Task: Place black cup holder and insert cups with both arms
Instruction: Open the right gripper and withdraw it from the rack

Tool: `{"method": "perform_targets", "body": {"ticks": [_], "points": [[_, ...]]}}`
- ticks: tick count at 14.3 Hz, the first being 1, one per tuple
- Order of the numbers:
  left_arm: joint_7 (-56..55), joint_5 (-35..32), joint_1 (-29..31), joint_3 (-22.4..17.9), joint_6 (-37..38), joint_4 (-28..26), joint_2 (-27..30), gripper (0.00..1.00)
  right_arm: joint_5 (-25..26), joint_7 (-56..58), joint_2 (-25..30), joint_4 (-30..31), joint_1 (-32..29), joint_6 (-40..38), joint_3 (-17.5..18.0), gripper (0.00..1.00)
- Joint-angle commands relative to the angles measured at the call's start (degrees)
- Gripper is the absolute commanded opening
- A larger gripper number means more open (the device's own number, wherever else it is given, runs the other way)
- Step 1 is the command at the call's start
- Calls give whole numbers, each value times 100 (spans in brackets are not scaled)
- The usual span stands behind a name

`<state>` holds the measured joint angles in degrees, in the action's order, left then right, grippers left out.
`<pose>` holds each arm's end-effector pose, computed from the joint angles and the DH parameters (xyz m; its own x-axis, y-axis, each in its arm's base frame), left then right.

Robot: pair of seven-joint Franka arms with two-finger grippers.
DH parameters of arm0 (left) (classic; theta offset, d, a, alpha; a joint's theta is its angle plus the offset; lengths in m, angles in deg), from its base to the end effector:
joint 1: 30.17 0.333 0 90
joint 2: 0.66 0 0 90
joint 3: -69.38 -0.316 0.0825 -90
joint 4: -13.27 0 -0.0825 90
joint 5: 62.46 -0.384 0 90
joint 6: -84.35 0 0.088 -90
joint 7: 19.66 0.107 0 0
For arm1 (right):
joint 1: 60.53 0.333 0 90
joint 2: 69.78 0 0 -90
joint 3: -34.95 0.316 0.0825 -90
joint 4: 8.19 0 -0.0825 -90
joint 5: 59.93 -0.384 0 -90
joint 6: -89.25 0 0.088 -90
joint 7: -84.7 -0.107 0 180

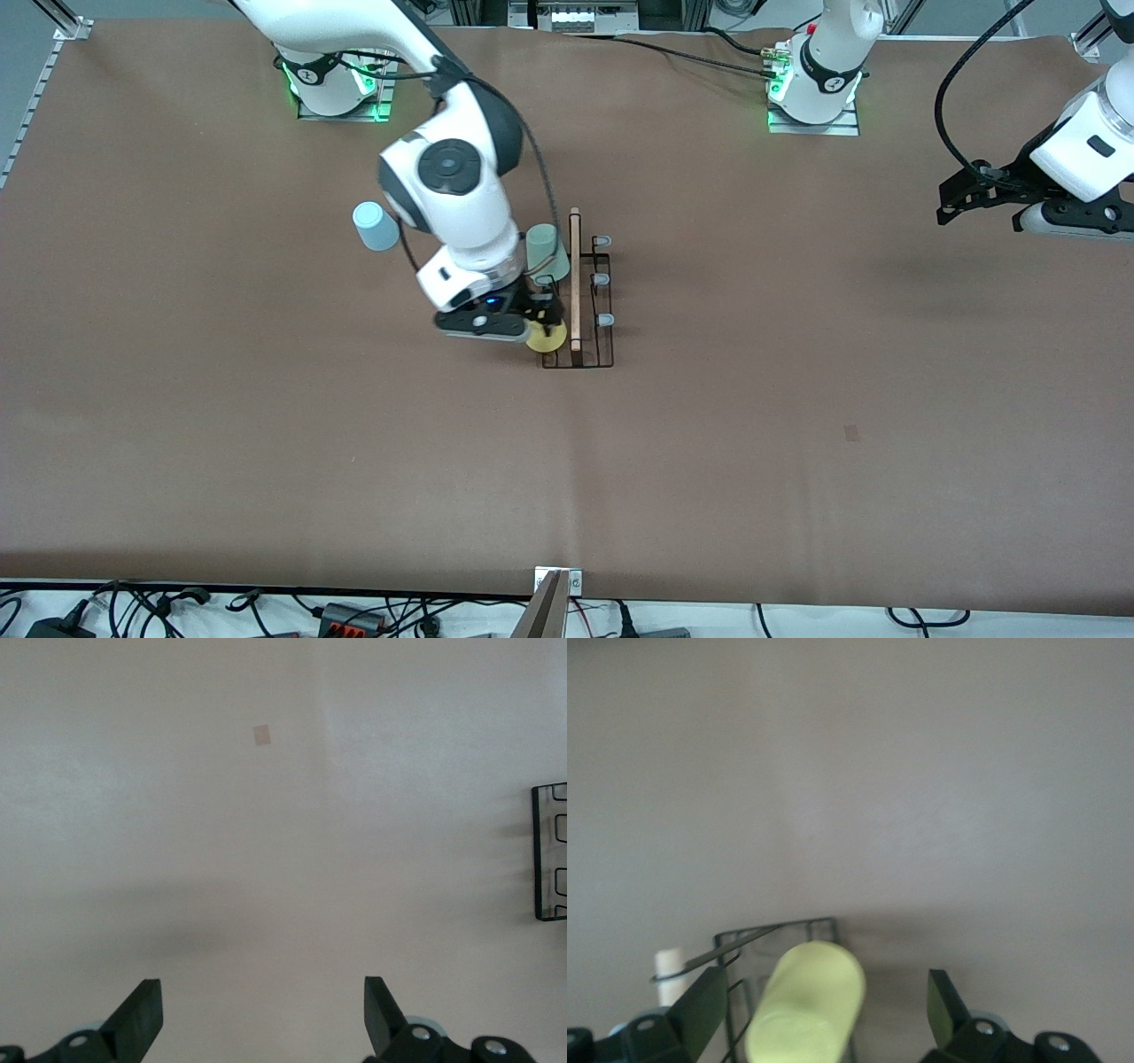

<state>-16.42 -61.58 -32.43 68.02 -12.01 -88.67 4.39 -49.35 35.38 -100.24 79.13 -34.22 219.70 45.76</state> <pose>0.5324 -0.0094 0.5831 0.9975 -0.0706 -0.0083 -0.0704 -0.9974 0.0178 0.5891 0.4118 0.3778 0.9673 -0.1553 0.2005 -0.1313 -0.9831 -0.1276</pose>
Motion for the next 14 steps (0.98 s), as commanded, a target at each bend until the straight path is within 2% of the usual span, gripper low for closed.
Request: {"method": "perform_targets", "body": {"ticks": [1, 3, 5, 7, 11, 14], "points": [[-25, 52, 23, 4, 135, 131, -31, 100, -230, 631, 759, 540, -581, -431, 53, 100], [-25, 52, 23, 4, 135, 131, -31, 100, -722, 1552, 1129, 550, -994, -1097, 53, 100], [-25, 52, 23, -5, 135, 140, -31, 100, -829, 2581, 1489, 550, -1495, -1809, 53, 100], [-25, 52, 23, 4, 135, 140, -31, 100, -829, 3093, 1858, 550, -1943, -2364, 53, 100], [-25, 52, 23, 4, 135, 140, -31, 100, -812, 3499, 2553, 489, -2955, -3147, 35, 100], [-25, 52, 23, 4, 135, 140, -31, 100, -820, 3718, 2800, 322, -3106, -3613, -131, 100]]}}
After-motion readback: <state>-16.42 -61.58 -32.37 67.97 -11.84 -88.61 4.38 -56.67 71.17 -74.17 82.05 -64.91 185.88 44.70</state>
